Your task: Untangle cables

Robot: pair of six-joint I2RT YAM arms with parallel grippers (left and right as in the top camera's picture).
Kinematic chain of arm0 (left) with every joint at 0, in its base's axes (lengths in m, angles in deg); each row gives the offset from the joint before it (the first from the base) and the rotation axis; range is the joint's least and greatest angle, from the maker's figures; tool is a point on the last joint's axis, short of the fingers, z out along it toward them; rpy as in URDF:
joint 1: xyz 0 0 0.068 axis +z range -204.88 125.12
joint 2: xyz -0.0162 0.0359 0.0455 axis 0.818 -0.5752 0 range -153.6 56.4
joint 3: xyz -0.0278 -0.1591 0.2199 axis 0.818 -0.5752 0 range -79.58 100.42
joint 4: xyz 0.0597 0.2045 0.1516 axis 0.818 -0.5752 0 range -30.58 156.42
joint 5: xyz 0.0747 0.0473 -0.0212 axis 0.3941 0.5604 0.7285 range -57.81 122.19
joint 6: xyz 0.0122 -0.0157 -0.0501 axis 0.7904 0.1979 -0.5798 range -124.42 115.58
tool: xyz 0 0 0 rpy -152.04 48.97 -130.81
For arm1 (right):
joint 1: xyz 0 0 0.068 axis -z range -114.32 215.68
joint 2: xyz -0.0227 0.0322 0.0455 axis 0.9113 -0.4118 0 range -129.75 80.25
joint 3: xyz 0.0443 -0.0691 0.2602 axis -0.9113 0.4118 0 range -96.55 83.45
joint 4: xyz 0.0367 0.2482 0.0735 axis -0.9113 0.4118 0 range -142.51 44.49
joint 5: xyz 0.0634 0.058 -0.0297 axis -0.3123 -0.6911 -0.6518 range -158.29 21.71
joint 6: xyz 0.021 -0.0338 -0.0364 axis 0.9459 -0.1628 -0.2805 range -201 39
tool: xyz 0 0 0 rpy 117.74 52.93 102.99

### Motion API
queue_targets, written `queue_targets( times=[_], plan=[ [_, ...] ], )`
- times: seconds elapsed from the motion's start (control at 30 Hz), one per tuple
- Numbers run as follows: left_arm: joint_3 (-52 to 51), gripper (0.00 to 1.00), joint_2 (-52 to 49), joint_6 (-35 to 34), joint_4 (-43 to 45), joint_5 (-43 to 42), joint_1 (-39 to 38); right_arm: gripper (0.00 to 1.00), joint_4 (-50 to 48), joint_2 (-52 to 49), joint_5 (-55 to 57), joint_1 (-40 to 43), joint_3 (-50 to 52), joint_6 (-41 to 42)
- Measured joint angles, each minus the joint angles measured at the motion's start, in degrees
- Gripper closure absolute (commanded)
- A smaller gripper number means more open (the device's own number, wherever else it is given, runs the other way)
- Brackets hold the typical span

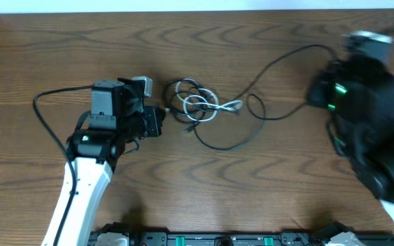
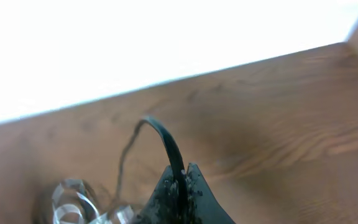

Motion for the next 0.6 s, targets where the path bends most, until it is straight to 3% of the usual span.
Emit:
queue_targets(
  times=[0.03, 0.07, 0.1, 0.13, 0.23, 0.4, 0.6],
  plan=[
    [0.00, 0.92, -0.94, 0.00, 0.13, -0.02, 0.00, 0.97, 0.20, 1.03, 0.79, 0.37, -0.02, 0.98],
    [0.00, 0.92, -1.57, 0.00, 0.24, -0.02, -0.13, 0.89, 0.63, 1.62, 1.42, 0.46, -0.04, 1.86],
    [0.00, 0.93, -2.34, 0.00, 0.44, 0.00, -0.28, 0.57, 1.40, 1.77, 1.77, 0.52, -0.13, 2.34],
    [0.00, 0.92, -2.89, 0.00, 0.66, 0.00, -0.59, 0.37, 2.58, 1.60, 1.92, 0.61, -0.15, 3.19],
    [0.00, 0.92, -3.28, 0.00, 2.12, 0.02, -2.16, 0.01, 5.77, -1.01, 0.55, 0.68, -0.09, 3.98],
    [0.00, 0.92, -3.21, 0.00, 3.61, -0.02, -5.68, 0.01, 8.26, -11.02, -6.88, 0.68, 1.46, 3.78],
    [0.00, 0.92, -3.21, 0.00, 3.61, -0.02, -7.34, 0.01, 8.11, -24.28, -18.62, 0.68, 2.40, -2.78]
  ],
)
